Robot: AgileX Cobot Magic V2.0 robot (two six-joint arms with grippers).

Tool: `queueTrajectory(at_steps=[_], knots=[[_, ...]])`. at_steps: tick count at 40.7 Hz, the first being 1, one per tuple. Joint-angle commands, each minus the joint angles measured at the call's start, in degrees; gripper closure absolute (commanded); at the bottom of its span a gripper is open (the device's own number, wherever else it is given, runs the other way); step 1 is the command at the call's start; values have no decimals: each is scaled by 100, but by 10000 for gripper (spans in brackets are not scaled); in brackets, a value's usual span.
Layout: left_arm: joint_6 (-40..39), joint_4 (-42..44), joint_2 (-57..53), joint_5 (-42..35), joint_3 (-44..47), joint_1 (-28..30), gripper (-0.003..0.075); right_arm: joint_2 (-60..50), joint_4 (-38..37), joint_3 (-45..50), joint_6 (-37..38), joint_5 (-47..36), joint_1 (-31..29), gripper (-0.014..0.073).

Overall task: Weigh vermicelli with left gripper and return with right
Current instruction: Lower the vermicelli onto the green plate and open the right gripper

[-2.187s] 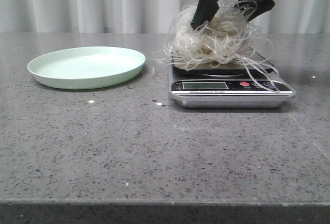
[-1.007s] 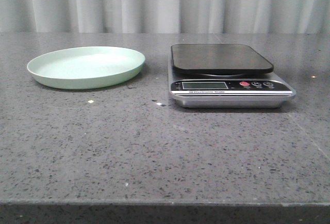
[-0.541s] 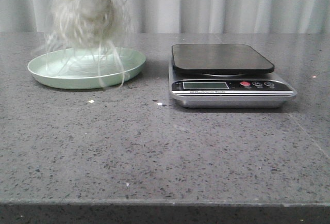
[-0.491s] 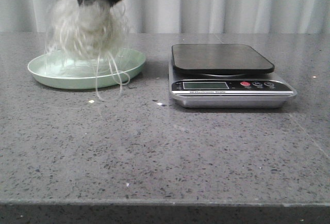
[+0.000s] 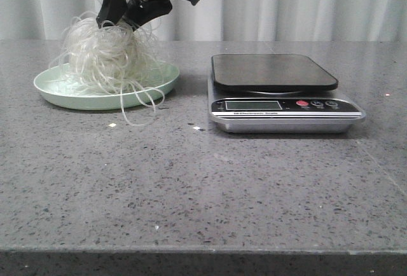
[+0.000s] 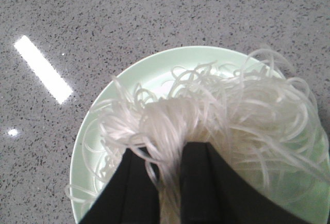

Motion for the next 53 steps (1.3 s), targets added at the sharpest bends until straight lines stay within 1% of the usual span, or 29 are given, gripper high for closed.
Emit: queueTrajectory(at_steps=[1, 8, 12, 15, 26, 30, 32, 34, 38, 40, 41, 43, 49, 53], knots=[[-46, -44, 24, -449, -142, 2, 584, -358, 181, -200, -67, -389, -9, 387], [-46, -44, 24, -449, -142, 2, 584, -358, 181, -200, -67, -335, -9, 176], [-46, -44, 24, -449, -142, 2, 584, -368, 181, -250, -67, -218, -9, 98], [-46, -44, 24, -449, -142, 2, 584, -368, 181, -400, -67, -65, -9, 79], [-46, -44, 24, -449, -142, 2, 584, -368, 175, -1158, -67, 657, -165, 79], [-46, -44, 24, -449, -142, 2, 584, -370, 175, -1418, -67, 970, -364, 101], [-46, -44, 24, -449, -142, 2, 584, -382, 175, -1504, -67, 1106, -483, 130], [-46, -44, 24, -449, -142, 2, 584, -412, 175, -1555, -67, 1235, -601, 181], [-46, -44, 24, -449, -142, 2, 584, -523, 175, -1555, -67, 1429, -901, 339], [-46, -44, 24, -449, -142, 2, 584, -572, 169, -1555, -67, 1532, -1085, 431], [-46, -44, 24, -449, -142, 2, 584, -581, 161, -1555, -67, 1584, -1158, 455], [-46, -44, 24, -449, -142, 2, 584, -621, 156, -1555, -67, 1650, -1317, 433], [-46, -53, 24, -449, -142, 2, 584, -678, 144, -1555, -60, 1818, -1776, 441], [-46, -53, 24, -449, -142, 2, 584, -716, 16, -1543, -55, 1834, -1971, 441]])
